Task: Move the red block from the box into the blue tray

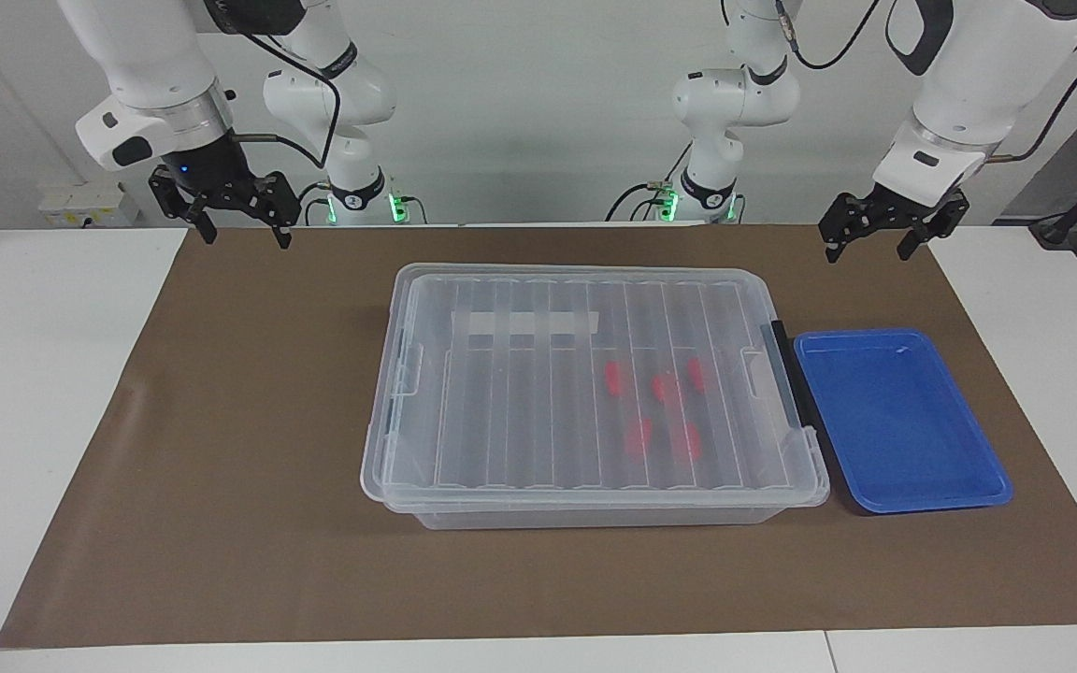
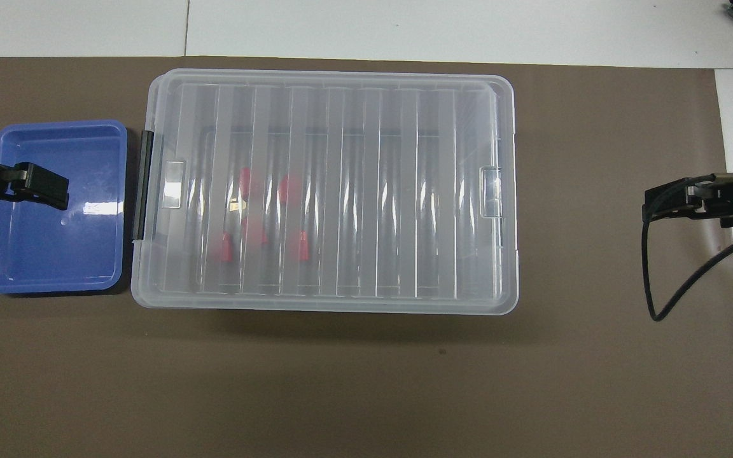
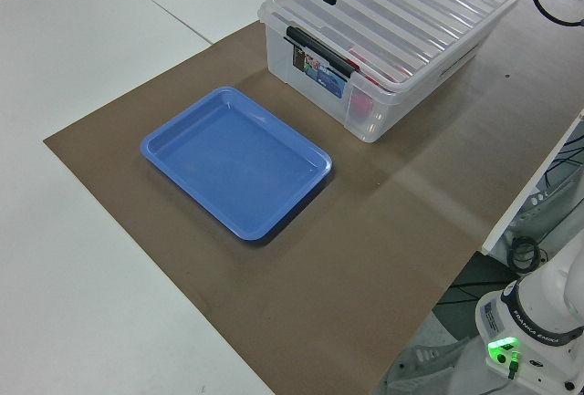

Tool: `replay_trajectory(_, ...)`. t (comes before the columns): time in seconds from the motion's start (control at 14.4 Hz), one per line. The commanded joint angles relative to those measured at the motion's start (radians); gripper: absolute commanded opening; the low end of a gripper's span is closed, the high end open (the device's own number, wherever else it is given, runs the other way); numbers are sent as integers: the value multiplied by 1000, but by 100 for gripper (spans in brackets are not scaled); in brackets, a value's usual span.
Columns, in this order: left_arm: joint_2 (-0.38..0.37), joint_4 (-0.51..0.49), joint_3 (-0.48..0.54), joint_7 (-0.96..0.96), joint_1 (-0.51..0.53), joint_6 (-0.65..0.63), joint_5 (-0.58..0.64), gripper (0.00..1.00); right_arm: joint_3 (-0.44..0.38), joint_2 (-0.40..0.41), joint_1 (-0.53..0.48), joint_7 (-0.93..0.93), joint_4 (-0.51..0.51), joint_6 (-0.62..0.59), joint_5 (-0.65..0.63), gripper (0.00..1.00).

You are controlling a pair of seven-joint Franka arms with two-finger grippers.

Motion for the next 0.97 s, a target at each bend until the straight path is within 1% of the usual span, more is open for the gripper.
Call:
replay_trajectory(0.0,-34,-41,-1,3,6,7,5,100,4,-27,-6,3,-34,10,3,100)
replay_trajectory(0.42,-34,-41,-1,3,6,7,5,100,4,-25,-7,-9,-34,21,4,100)
replay_trajectory(0.76,-34,-41,-1,3,6,7,5,100,5,-27,-3,3,-101,110,9,100)
replay_trajectory(0.9,-34,-41,-1,3,6,7,5,100,5,-28,20,12,-156,194,9,100)
